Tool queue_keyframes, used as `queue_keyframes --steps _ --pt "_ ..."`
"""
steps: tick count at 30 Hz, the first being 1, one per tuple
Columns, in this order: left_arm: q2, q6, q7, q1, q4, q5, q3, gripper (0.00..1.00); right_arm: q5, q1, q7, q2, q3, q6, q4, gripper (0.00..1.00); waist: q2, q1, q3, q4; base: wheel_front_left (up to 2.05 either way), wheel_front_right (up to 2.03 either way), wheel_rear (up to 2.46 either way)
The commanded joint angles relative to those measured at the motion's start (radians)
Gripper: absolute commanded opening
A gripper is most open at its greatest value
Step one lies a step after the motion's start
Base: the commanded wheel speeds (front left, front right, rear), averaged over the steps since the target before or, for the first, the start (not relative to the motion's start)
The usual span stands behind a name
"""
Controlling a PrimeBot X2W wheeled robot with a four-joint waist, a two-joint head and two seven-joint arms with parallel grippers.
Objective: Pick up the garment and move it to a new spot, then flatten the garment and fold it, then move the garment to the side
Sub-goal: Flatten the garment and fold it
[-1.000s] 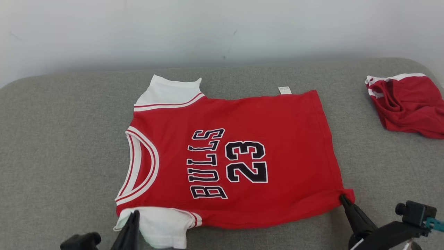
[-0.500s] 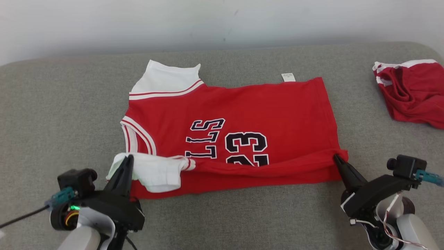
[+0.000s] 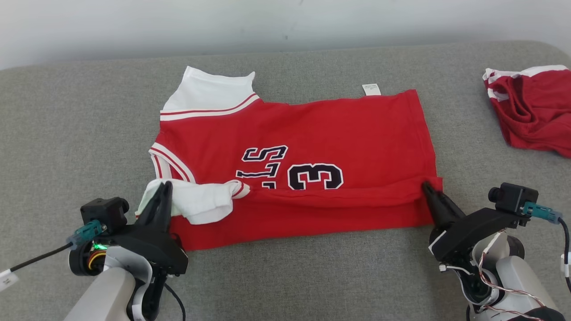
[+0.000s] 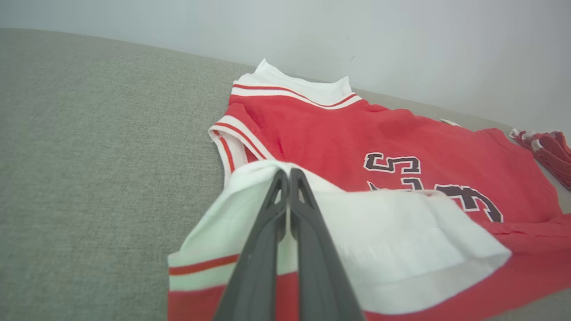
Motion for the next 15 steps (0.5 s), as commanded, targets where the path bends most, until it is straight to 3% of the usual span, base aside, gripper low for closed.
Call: queue_keyframes --steps 1,7,15 --pt "-0.004 -0.004 -0.018 -0.015 0.008 0.007 -0.001 1.0 0.007 -0.008 -0.013 0.001 0.009 -0.003 0.002 1.0 -0.0001 -0.0002 -0.002 0.001 0.0 0.0 0.0" --pt "-0.018 -0.014 -0.074 0.003 0.038 0.021 0.003 1.0 0.033 0.021 -0.07 -0.018 0.028 -0.003 0.008 1.0 -0.0001 -0.0002 -0.03 0.007 0.0 0.0 0.0" --pt "-0.004 0.018 -0.109 0.13 -0.021 0.029 0.046 1.0 -0.005 0.104 -0.144 -0.086 0.071 -0.003 -0.02 1.0 -0.0001 -0.0002 -0.057 0.014 0.0 0.0 0.0"
